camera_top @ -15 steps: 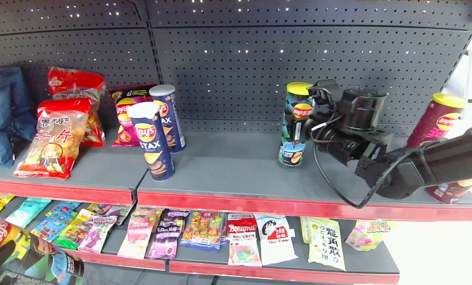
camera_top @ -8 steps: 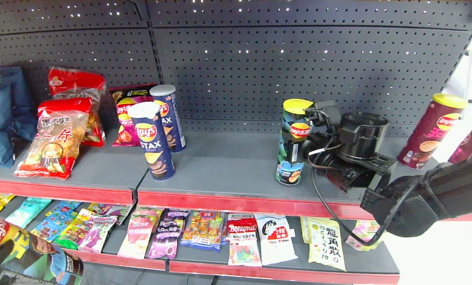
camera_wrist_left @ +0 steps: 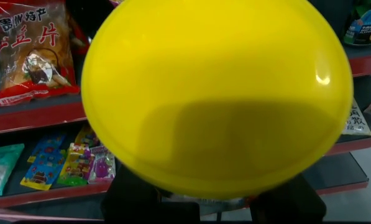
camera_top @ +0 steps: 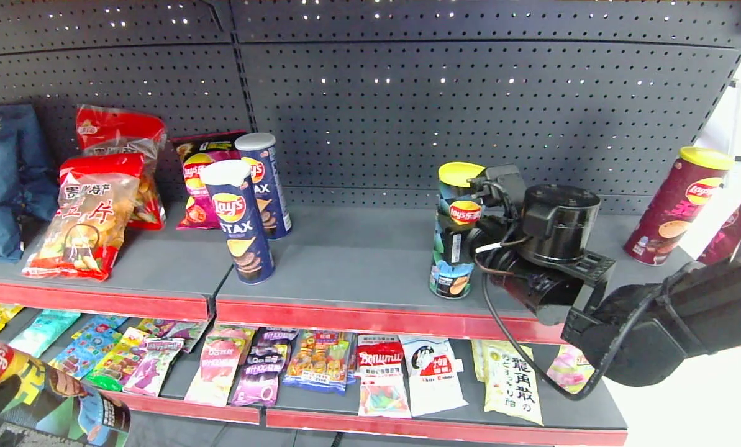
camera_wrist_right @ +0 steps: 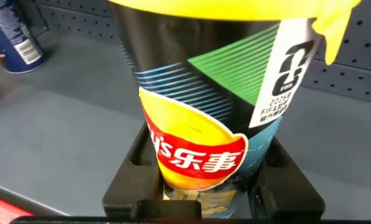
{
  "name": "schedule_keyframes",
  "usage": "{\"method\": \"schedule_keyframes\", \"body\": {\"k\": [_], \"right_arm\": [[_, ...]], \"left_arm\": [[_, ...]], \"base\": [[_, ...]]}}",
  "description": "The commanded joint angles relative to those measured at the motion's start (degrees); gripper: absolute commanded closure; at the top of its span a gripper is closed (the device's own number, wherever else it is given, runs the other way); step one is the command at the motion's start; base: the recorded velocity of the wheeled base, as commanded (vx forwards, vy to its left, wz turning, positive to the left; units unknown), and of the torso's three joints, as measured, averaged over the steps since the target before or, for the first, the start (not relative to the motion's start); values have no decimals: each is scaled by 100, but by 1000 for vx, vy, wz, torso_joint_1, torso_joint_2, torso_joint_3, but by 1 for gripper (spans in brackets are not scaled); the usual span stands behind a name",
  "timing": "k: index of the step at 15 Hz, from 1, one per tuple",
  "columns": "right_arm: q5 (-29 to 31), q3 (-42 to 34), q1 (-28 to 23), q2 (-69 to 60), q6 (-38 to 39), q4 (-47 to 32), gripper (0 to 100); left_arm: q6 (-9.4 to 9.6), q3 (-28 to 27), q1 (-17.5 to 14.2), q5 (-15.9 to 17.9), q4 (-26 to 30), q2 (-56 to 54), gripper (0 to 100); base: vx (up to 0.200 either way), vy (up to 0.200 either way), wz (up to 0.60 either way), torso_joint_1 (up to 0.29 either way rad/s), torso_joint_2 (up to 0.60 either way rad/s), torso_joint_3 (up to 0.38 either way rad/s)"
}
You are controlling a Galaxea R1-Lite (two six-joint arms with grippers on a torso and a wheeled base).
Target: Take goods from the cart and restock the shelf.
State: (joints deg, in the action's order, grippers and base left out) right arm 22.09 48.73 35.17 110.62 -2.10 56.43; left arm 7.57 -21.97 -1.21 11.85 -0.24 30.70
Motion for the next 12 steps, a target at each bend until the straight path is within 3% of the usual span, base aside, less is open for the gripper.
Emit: {"method": "schedule_keyframes", "body": {"k": [1, 12], "right_arm": [[67, 5, 51, 21, 60, 0, 100], [419, -276, 297, 21, 157, 0, 100]], "left_arm": [[-1, -9, -2, 2, -2, -2, 100], [-10, 26, -2, 2, -2, -2, 100]], "base": [[0, 0, 0, 0, 0, 0], [0, 0, 0, 0, 0, 0]]}}
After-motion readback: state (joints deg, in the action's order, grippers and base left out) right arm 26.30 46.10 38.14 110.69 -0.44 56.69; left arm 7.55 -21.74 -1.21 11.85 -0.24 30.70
